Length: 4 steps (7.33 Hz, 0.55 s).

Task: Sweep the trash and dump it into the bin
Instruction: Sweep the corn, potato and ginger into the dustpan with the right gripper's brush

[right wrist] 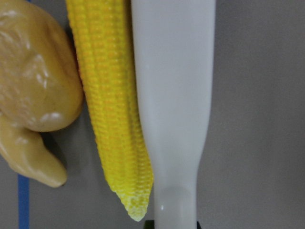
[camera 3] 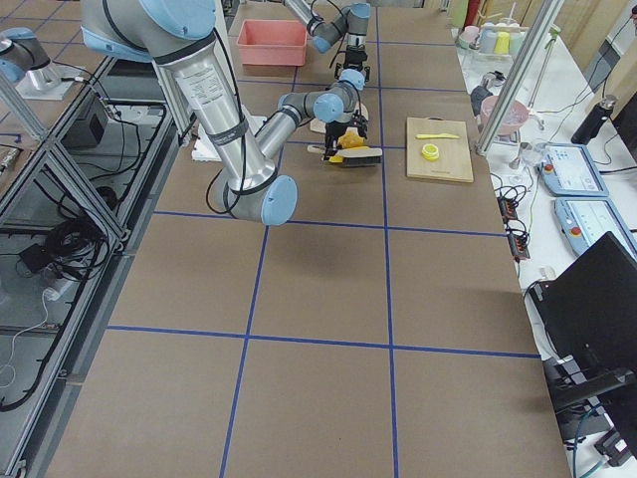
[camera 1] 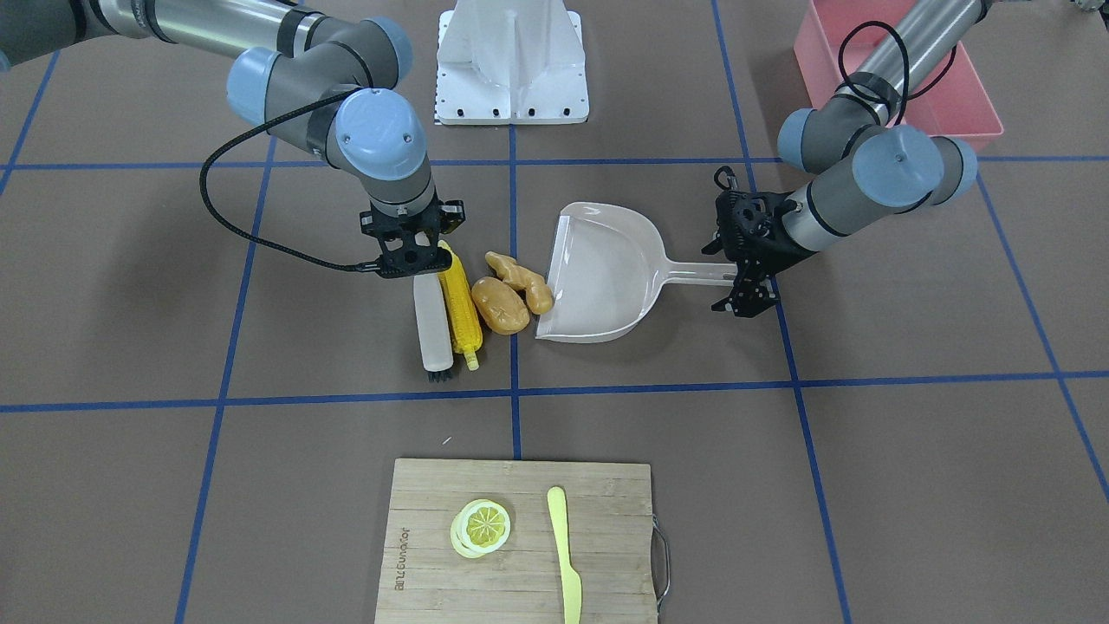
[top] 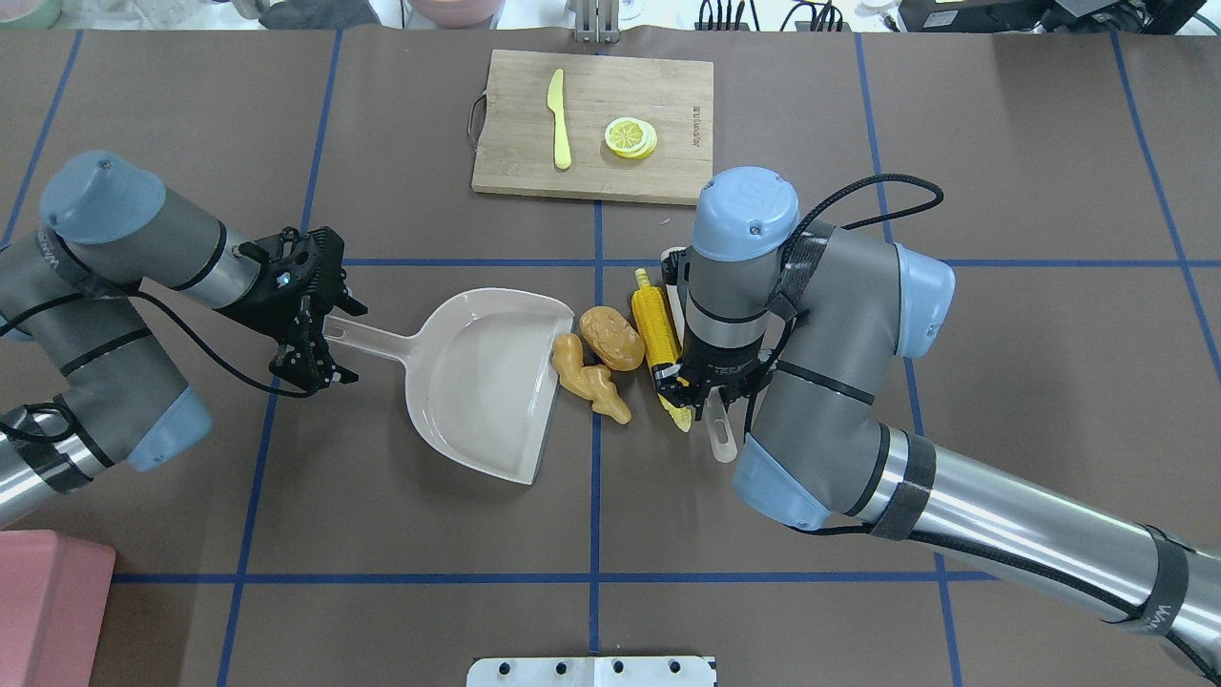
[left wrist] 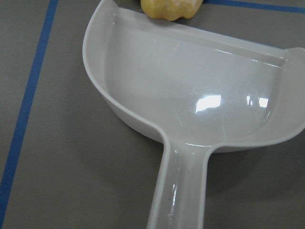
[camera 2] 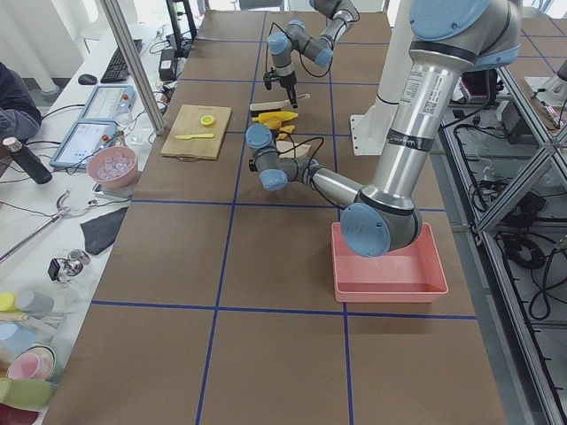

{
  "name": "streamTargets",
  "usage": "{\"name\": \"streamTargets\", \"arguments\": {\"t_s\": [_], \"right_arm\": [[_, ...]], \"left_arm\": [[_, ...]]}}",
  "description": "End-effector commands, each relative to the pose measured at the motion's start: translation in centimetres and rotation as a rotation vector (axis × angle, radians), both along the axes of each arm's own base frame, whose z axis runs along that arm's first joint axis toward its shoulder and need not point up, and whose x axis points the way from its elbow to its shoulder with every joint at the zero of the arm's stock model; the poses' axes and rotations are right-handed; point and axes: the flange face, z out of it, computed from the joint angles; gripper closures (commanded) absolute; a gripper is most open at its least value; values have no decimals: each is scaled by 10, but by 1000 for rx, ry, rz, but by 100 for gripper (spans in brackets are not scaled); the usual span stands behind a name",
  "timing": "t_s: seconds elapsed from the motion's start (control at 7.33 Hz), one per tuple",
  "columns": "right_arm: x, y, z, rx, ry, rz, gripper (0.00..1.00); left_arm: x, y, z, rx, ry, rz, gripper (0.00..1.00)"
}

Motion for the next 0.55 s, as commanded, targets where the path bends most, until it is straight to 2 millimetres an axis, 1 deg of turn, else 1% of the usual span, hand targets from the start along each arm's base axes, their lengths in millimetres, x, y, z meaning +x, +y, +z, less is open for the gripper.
{"name": "streamTargets", "arguments": {"t_s": [0.0, 0.41], "right_arm": [[-6, 5, -8, -2, -28, 11, 100], [-19, 23, -9, -24, -43, 0, 100]], "left_arm": [[-1, 1, 1, 6, 7, 0, 7], [-4, 3, 7, 10, 12, 2, 7]]}}
